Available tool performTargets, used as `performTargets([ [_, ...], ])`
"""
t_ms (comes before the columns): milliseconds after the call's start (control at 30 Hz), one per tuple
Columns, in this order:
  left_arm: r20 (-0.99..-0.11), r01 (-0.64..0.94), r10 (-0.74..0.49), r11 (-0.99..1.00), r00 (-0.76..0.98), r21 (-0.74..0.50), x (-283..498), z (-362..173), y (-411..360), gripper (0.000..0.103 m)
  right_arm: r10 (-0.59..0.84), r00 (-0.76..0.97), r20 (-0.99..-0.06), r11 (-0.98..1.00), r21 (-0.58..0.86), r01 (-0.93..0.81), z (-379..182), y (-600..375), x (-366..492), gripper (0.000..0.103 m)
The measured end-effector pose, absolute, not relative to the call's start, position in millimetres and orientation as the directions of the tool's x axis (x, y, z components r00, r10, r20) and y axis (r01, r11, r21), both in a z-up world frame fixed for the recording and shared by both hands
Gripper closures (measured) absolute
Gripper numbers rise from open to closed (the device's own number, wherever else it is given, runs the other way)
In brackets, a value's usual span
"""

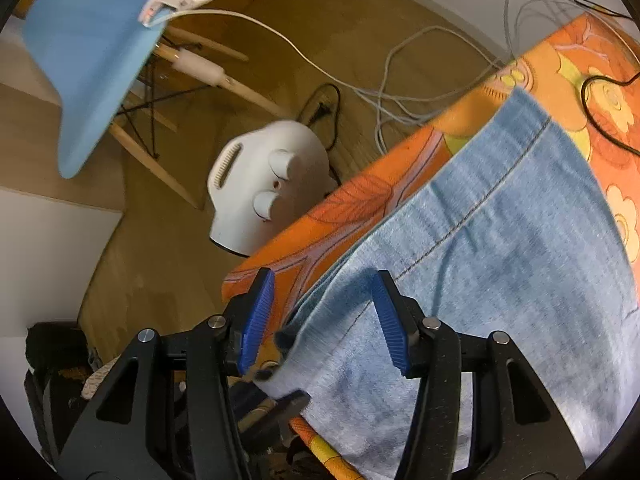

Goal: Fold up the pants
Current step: 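Move both open tools to the jeans' leg hem end, then close the left tool on the hem edge while the right tool grips the hem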

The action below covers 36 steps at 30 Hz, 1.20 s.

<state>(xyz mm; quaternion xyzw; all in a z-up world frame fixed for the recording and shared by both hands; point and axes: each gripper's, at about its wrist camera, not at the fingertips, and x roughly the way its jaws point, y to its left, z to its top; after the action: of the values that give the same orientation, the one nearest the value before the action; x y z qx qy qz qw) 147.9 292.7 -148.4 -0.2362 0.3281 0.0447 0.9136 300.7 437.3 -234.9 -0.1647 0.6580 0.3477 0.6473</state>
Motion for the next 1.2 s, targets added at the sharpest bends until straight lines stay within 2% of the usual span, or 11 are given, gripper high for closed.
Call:
performTargets([
  [133, -0.628, -0.236, -0.061, 0.895, 0.776, -0.379, 145.9, -147.3, 289.9, 0.091, 0.194, -0.059, -0.979, 0.695, 0.179, -0.696, -236.3, 438.9, 298.0, 0.078],
  [200, -0.625, -0.264, -0.034, 0.887, 0.780, -0.378, 140.5, -146.0, 293.2, 0.086, 0.212, -0.078, -0.974, 0.706, 0.208, -0.677, -237.6, 434.1, 301.0, 0.084],
  [233, -0.630, -0.284, -0.015, 0.884, 0.777, -0.371, 137.7, -146.3, 295.5, 0.073, 0.221, -0.082, -0.972, 0.709, 0.217, -0.671, -237.8, 432.4, 301.9, 0.087],
  [300, -0.638, -0.297, -0.016, 0.876, 0.770, -0.380, 135.7, -149.7, 298.5, 0.060, 0.231, -0.082, -0.969, 0.712, 0.226, -0.665, -237.8, 430.3, 301.9, 0.090],
  [533, -0.655, -0.275, -0.079, 0.865, 0.752, -0.420, 151.4, -160.4, 297.6, 0.059, 0.265, -0.100, -0.959, 0.720, 0.265, -0.641, -233.1, 422.6, 304.4, 0.092],
  [600, -0.643, -0.272, -0.079, 0.862, 0.762, -0.428, 157.3, -160.4, 297.7, 0.065, 0.277, -0.117, -0.954, 0.715, 0.286, -0.638, -230.9, 419.0, 306.3, 0.092],
  [633, -0.635, -0.266, -0.092, 0.856, 0.767, -0.444, 159.0, -160.8, 298.6, 0.084, 0.279, -0.125, -0.952, 0.712, 0.292, -0.639, -230.9, 418.4, 306.4, 0.092],
  [700, -0.619, -0.252, -0.091, 0.859, 0.780, -0.445, 161.1, -159.2, 297.3, 0.089, 0.280, -0.123, -0.952, 0.708, 0.291, -0.644, -228.4, 417.1, 307.8, 0.092],
  [767, -0.596, -0.222, -0.087, 0.878, 0.799, -0.425, 160.2, -153.7, 291.3, 0.091, 0.268, -0.114, -0.957, 0.711, 0.276, -0.647, -224.8, 415.9, 311.7, 0.079],
  [833, -0.580, -0.198, -0.084, 0.892, 0.810, -0.406, 158.2, -147.9, 283.8, 0.091, 0.272, -0.102, -0.957, 0.727, 0.274, -0.629, -218.7, 412.2, 319.4, 0.054],
  [1200, -0.539, -0.048, -0.126, 0.954, 0.833, -0.297, 150.8, -121.8, 236.8, 0.092, 0.204, -0.096, -0.974, 0.741, 0.217, -0.635, -215.6, 409.1, 338.1, 0.053],
])
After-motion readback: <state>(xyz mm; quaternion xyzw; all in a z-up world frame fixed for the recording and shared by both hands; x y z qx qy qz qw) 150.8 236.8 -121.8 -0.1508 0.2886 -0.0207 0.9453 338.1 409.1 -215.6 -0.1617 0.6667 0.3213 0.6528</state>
